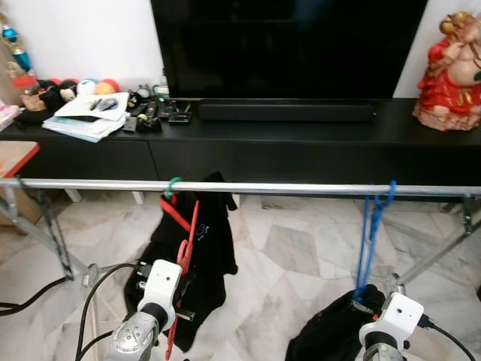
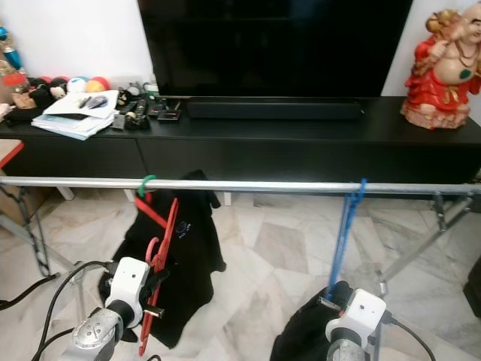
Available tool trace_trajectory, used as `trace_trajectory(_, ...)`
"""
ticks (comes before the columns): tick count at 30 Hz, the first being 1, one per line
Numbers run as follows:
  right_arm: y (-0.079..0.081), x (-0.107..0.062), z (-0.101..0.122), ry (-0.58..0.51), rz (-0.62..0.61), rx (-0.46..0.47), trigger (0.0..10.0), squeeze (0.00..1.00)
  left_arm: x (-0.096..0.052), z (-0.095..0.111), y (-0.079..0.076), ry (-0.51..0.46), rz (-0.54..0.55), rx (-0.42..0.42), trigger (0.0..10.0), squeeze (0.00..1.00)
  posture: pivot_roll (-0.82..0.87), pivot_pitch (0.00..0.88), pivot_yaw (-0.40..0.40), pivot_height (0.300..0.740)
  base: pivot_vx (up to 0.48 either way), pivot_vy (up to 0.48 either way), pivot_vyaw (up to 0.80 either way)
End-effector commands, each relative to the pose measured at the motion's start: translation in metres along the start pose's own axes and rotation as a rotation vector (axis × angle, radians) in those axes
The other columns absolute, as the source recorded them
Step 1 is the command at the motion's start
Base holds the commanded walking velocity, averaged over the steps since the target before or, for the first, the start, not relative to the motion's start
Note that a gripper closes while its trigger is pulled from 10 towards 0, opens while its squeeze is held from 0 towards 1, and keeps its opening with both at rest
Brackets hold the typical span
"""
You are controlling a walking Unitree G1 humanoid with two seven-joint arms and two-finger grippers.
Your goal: Hang hanger
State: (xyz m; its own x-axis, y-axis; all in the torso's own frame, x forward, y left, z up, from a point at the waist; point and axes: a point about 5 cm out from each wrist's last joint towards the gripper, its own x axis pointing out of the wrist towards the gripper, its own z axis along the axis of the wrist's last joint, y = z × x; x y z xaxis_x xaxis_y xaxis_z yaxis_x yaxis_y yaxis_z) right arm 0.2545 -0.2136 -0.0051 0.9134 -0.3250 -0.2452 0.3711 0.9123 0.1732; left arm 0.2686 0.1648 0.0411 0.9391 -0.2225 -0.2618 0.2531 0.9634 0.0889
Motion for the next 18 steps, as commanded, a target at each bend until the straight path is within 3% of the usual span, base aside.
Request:
trace_trajectory(1,0.0028,0.0010,0.0035,-0.018,0.013,-0.013,10.0,0.00,-0.0004,0.0002,0.0022,0.008,0.009,-0.011,10.0,0.00,-0.05,0.048,0.084,0.740,0.000,0.349,0.00)
trace_trajectory(7,0.0034,0.0014,0.0040,-0.019,0.012,-0.013,10.0,0.00,0.0002,0.0002,0.0016,0.007,0.006,-0.010,10.0,0.00,-0.04,0.047,0.085,0.740,0.000,0.337,0.00)
trace_trajectory(18,0.0007,0.0026,0.0052,-0.020,0.000,-0.010,10.0,0.00,0.0006,0.0021,0.0014,0.004,-0.002,0.005,10.0,0.00,-0.04,0.058,0.087,0.740,0.000,0.000,0.00)
